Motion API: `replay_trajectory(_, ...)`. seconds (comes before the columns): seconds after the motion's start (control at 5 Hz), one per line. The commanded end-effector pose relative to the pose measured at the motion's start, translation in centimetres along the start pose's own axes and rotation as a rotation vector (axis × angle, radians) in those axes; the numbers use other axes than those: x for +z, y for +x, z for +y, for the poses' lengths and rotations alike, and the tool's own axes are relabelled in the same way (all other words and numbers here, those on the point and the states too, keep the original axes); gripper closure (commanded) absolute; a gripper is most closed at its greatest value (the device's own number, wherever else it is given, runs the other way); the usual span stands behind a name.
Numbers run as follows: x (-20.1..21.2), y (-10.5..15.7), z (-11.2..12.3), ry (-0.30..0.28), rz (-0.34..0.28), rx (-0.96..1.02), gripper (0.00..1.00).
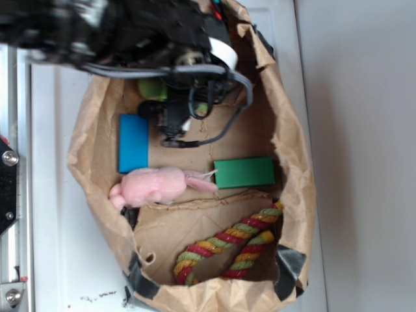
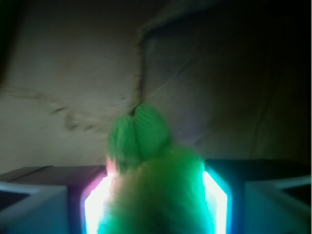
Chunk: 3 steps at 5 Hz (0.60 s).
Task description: Grab the green animal.
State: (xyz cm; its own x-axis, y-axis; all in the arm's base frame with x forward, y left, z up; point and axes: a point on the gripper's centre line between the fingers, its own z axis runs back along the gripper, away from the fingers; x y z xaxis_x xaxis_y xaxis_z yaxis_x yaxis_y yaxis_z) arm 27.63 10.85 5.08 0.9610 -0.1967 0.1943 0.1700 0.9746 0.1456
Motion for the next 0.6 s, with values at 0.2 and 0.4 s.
replay_trajectory(0.2, 10.2, 1.9, -3.0, -0.036, -0.195, 0.201, 1.0)
replay_trajectory(0.4, 12.0, 2.9, -3.2, -0.069, -0.151, 0.278, 1.0)
